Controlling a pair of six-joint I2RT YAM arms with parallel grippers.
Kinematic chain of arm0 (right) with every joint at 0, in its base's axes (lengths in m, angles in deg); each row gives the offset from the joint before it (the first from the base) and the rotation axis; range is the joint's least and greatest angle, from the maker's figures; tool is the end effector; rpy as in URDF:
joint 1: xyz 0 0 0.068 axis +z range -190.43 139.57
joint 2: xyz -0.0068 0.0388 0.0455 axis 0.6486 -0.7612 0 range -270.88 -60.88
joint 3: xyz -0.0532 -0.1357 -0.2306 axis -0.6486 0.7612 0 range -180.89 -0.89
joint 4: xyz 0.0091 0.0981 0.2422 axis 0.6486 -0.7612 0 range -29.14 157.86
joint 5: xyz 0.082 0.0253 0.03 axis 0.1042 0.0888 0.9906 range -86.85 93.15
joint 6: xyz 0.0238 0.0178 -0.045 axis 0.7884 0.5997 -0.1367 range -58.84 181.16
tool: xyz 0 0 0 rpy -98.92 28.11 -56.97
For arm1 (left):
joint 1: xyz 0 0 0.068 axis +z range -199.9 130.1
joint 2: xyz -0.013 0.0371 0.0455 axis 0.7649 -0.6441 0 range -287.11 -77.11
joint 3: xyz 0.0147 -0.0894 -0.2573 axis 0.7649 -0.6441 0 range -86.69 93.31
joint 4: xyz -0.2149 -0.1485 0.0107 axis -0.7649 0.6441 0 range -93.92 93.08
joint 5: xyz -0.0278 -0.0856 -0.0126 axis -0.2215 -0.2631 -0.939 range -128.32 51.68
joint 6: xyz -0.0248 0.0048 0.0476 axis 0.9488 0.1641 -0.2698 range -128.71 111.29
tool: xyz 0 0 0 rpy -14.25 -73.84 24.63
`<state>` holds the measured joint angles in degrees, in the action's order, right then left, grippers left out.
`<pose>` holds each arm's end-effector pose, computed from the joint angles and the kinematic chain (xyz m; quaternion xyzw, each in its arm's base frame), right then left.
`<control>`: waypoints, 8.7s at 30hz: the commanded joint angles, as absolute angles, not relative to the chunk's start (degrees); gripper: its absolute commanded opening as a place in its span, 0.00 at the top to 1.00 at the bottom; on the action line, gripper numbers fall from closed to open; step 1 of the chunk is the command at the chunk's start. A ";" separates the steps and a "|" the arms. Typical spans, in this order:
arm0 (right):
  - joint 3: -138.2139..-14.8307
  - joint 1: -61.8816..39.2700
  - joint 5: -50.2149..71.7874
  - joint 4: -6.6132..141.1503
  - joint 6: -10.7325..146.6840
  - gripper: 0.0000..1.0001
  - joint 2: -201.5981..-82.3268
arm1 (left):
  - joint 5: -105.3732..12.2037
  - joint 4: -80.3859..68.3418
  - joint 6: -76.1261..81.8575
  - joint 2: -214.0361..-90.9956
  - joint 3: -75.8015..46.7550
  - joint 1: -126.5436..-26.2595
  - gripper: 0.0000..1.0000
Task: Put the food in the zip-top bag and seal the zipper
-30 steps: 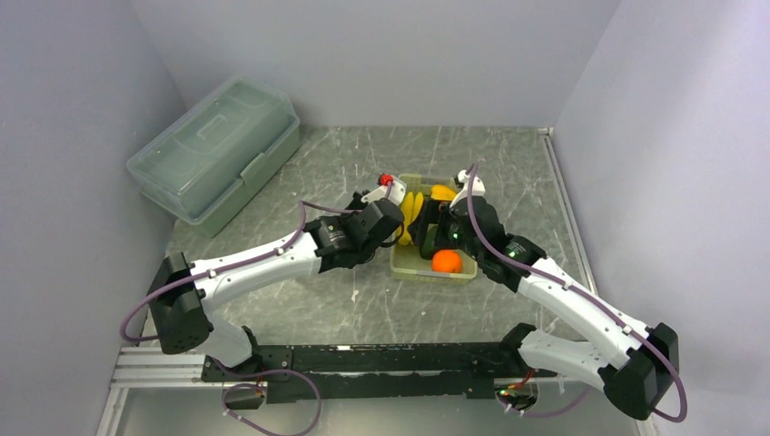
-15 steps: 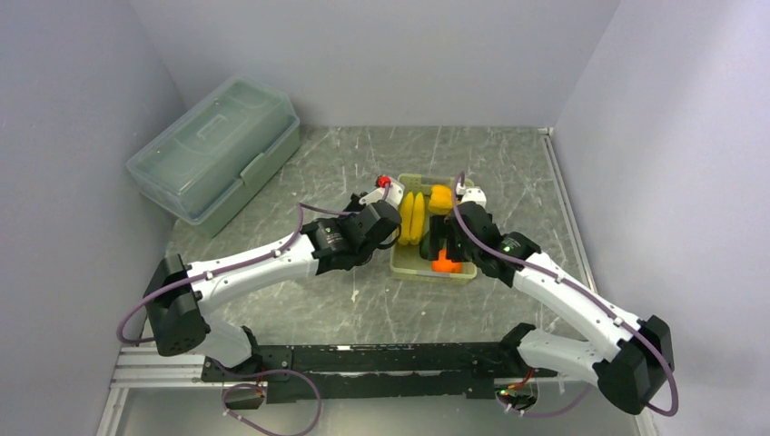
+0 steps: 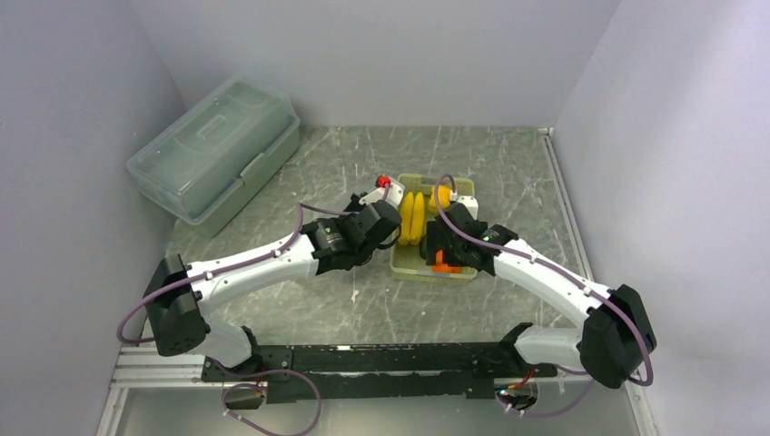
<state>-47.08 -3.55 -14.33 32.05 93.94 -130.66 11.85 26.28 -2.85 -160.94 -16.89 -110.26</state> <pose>0.1922 0.1309 0.2253 0.0059 0.9542 0.0287 0.2978 0.1786 -0.2588 0.3073 0.2354 0.8173 0.1347 0.5084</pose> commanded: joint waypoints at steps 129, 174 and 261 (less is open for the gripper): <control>-55.95 10.10 -11.25 59.96 100.24 0.00 -125.19 | 4.37 27.28 -1.02 -153.75 -11.71 -110.99 1.00; -46.66 -6.56 -12.07 44.66 102.31 0.11 -122.07 | 6.18 28.39 -0.39 -153.84 -13.01 -110.99 1.00; -56.39 -1.56 0.60 61.52 111.87 0.72 -118.74 | 3.90 29.66 -0.23 -154.54 -10.56 -110.99 1.00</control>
<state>-54.21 -2.81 0.71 56.31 109.63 -119.38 4.55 30.30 -0.99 -155.13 -13.55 -110.74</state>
